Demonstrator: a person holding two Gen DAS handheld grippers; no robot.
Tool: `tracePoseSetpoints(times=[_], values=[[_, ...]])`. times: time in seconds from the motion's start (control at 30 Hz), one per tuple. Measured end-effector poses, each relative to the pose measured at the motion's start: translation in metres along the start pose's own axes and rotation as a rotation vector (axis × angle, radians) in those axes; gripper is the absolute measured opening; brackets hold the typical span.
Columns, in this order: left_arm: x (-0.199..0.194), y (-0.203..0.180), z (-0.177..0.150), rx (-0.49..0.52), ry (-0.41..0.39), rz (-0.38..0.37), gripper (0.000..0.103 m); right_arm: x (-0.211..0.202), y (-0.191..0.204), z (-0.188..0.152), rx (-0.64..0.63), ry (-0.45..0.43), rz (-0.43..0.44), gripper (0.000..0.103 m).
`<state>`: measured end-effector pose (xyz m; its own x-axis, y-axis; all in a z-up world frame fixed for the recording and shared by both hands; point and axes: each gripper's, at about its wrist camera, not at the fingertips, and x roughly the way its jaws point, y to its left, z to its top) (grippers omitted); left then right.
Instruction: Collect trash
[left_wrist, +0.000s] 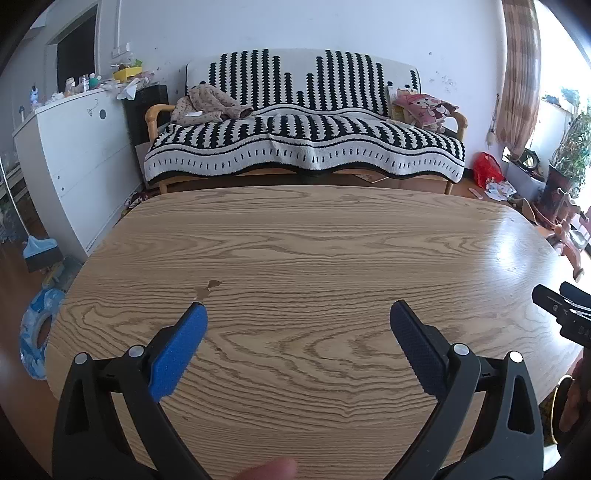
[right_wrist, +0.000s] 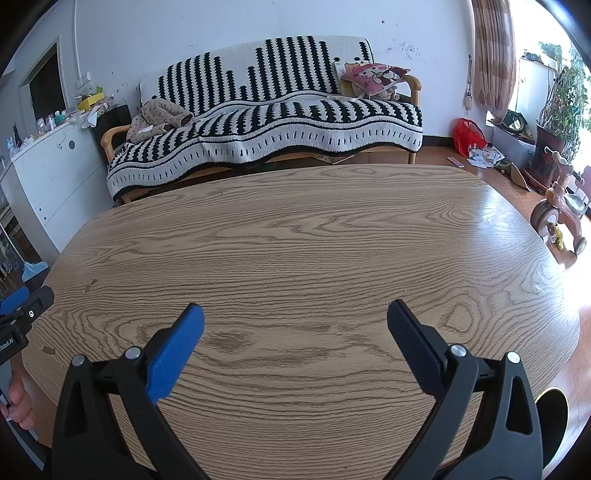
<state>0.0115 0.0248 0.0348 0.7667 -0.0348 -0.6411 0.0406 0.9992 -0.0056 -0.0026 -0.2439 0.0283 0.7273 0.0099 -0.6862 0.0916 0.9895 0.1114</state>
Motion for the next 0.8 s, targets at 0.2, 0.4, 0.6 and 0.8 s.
tracePoseSetpoints(times=[0.2,0.4,0.6,0.8], values=[[-0.0010,0.0017,-0.0001,-0.006,-0.005,0.007,0.096,-0.0004,-0.0005,-0.0003,0.000,0.000,0.000,0.096],[-0.0042,0.0016,-0.0008,0.003,-0.025,0.023,0.096,-0.0008,-0.0011,-0.0007,0.000,0.001,0.001,0.096],[-0.0035,0.0019,0.0007,0.012,-0.027,0.037,0.096,-0.0007,-0.0015,-0.0005,0.002,0.001,0.000,0.096],[0.0012,0.0009,-0.0009,0.017,0.003,0.018,0.096,0.0001,-0.0003,-0.0008,0.005,0.001,0.000,0.096]])
